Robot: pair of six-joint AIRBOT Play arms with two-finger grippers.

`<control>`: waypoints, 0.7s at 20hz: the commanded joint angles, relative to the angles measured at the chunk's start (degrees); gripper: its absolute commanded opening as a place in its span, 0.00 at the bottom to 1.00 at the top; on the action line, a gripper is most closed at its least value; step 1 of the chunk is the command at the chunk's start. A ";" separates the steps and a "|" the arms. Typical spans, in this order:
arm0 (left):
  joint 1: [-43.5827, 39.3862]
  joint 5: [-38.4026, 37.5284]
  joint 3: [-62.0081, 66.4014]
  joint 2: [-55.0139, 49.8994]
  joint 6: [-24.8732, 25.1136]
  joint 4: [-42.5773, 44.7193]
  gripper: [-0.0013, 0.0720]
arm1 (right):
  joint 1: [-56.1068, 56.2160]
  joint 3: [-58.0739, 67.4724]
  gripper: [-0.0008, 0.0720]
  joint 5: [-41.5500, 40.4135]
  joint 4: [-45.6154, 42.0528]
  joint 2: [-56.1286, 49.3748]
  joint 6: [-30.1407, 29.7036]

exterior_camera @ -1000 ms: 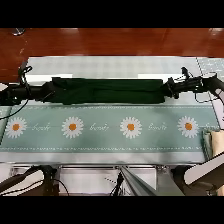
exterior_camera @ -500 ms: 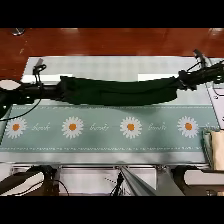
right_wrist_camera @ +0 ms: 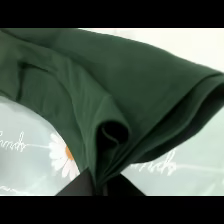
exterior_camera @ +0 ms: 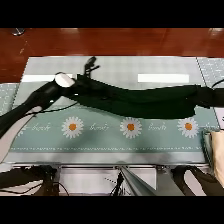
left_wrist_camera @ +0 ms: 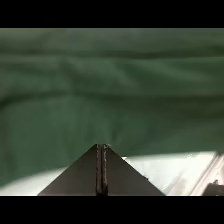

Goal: Fold the shirts.

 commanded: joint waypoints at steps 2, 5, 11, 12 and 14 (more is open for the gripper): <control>-11.91 -0.46 16.22 -12.96 -14.40 15.08 0.05 | -0.02 -2.10 0.04 2.32 0.09 8.37 3.23; -17.31 -2.12 23.93 -20.68 -16.87 14.86 0.05 | 0.00 -2.10 0.04 1.27 2.58 8.48 3.06; -25.64 -3.61 29.38 -27.12 -15.72 10.34 0.05 | 0.04 -2.10 0.04 0.09 4.02 8.48 2.99; -25.97 -3.96 29.44 -26.88 -14.38 10.34 0.05 | 0.04 -2.10 0.04 0.11 4.02 8.48 2.97; -24.06 -5.42 29.44 -25.70 -14.19 10.58 0.05 | 0.04 -2.10 0.04 0.11 4.00 8.46 2.99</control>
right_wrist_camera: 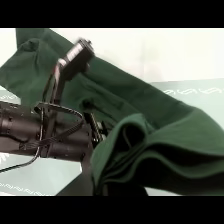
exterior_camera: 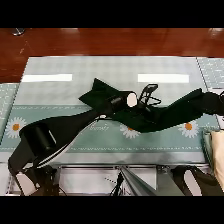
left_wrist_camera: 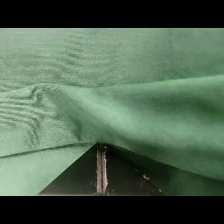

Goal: Fold the shirts.

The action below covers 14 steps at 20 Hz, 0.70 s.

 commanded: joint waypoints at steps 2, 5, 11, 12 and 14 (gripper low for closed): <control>5.44 -4.85 0.92 2.05 1.14 -0.11 0.05 | 0.04 0.00 0.04 -0.13 0.55 0.11 0.15; 17.09 -11.74 -0.70 8.94 3.19 0.39 0.05 | 2.60 0.00 0.04 -0.94 1.88 -0.35 0.37; 38.88 -11.96 -22.80 38.82 5.31 9.35 0.05 | 21.79 1.22 0.04 -14.84 3.56 -11.30 2.75; 42.86 -10.97 -28.06 45.00 5.38 10.36 0.05 | 25.42 3.04 0.04 -16.90 3.56 -15.17 2.73; 49.90 -10.91 -37.33 55.80 6.67 11.28 0.06 | 31.54 8.55 0.04 -20.17 3.50 -23.80 2.69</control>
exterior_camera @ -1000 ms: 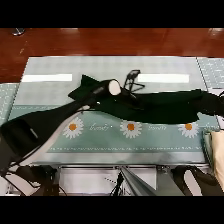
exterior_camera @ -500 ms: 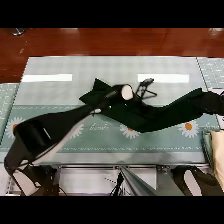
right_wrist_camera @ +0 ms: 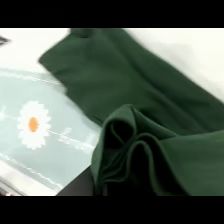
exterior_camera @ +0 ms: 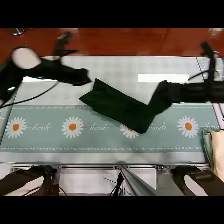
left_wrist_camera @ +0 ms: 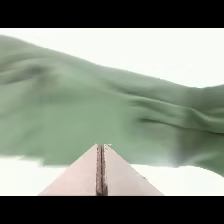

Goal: Fold the shirts.

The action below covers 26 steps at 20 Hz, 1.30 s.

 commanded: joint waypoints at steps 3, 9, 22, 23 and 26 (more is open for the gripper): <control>17.99 -0.31 -25.00 29.49 1.79 2.97 0.06 | 14.78 15.65 0.04 -9.62 0.61 -23.71 0.15; 20.15 -0.26 -39.60 43.93 0.68 1.95 0.06 | 20.98 31.30 0.04 -12.76 6.75 -45.53 0.20; 20.11 4.90 -41.16 43.58 0.22 -2.03 0.06 | 15.89 39.34 0.88 -2.51 16.26 -53.83 -2.05; 20.11 4.76 -41.16 43.58 0.22 -2.03 0.06 | 13.05 39.34 0.88 2.29 14.56 -51.95 -2.05; 20.11 4.76 -41.16 43.58 0.24 -2.03 0.06 | 4.87 38.58 0.88 13.09 0.74 -42.25 -1.95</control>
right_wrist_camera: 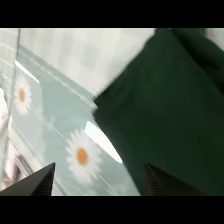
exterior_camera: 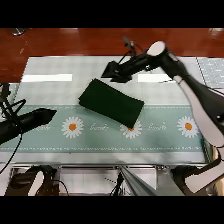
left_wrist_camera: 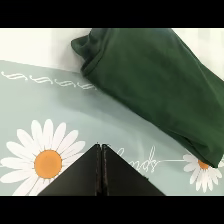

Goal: Fold the shirts.

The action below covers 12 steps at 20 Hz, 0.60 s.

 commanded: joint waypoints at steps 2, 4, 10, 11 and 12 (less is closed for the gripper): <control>0.02 0.31 -0.04 0.04 0.00 -0.17 0.06 | -10.97 -5.84 0.88 12.13 -23.26 16.94 0.90; 0.02 0.31 -0.04 0.04 0.00 -0.17 0.06 | -14.58 -18.27 0.88 7.50 -34.01 28.85 7.26; 0.02 1.20 -0.07 0.04 0.02 -0.17 0.06 | -17.00 -70.27 0.88 -23.61 -23.23 60.17 25.00; 0.02 2.25 -0.07 0.04 0.04 -0.15 0.06 | -17.00 -75.12 0.87 -27.12 -15.08 60.37 24.00; 0.02 3.56 -0.04 0.02 0.02 -0.13 0.06 | -17.00 -78.25 0.86 -29.81 -8.59 59.25 21.09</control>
